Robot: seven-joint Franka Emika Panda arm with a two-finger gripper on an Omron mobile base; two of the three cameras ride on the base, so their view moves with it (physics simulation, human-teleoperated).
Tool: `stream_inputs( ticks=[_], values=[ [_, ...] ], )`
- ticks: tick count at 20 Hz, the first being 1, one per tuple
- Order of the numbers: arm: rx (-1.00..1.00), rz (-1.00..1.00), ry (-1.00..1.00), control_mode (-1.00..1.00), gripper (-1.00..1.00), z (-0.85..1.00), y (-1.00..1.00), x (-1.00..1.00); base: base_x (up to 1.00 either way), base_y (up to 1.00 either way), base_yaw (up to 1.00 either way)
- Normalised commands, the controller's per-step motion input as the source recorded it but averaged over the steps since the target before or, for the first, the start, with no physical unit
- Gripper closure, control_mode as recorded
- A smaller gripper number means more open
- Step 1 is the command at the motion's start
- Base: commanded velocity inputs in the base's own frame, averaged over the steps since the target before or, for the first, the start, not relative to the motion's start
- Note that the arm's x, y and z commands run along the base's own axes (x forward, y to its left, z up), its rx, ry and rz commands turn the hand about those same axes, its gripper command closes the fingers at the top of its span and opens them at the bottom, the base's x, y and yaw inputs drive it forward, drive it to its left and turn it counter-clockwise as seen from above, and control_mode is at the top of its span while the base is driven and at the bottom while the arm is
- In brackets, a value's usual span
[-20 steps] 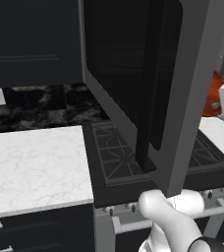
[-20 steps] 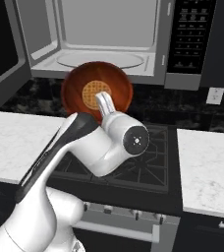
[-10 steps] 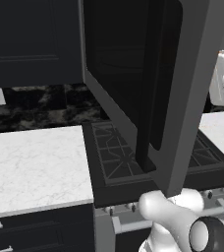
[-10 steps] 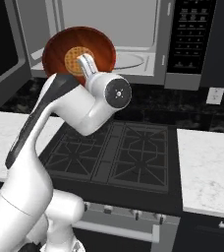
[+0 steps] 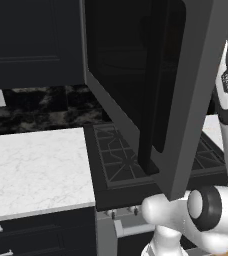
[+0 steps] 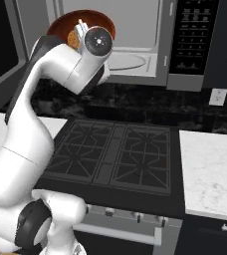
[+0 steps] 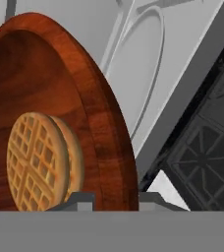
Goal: Open the microwave, place the bowl with waffle inside the microwave, then close the microwave door and turn it on.
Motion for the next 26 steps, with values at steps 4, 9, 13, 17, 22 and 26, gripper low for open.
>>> stream_inputs(
  ticks=[4,9,13,17,22,26],
  values=[
    [-0.05,-0.16,0.28,-1.0,1.0,-0.01,0.18,0.78,0.0,0.0,0.0],
    [0.0,-0.11,0.21,-1.0,1.0,0.0,0.07,0.68,0.0,0.0,0.0],
    [0.0,-0.08,0.24,-1.0,1.0,-0.17,0.0,0.71,0.0,0.0,0.0],
    [0.0,-0.07,0.17,-1.0,1.0,-0.17,0.0,0.67,0.0,0.0,0.0],
    [0.01,-0.04,0.07,-1.0,1.0,-0.22,0.0,0.69,0.0,0.0,0.0],
    [0.03,-0.03,0.01,-1.0,1.0,-0.51,0.0,0.69,0.0,0.0,0.0]
  ],
)
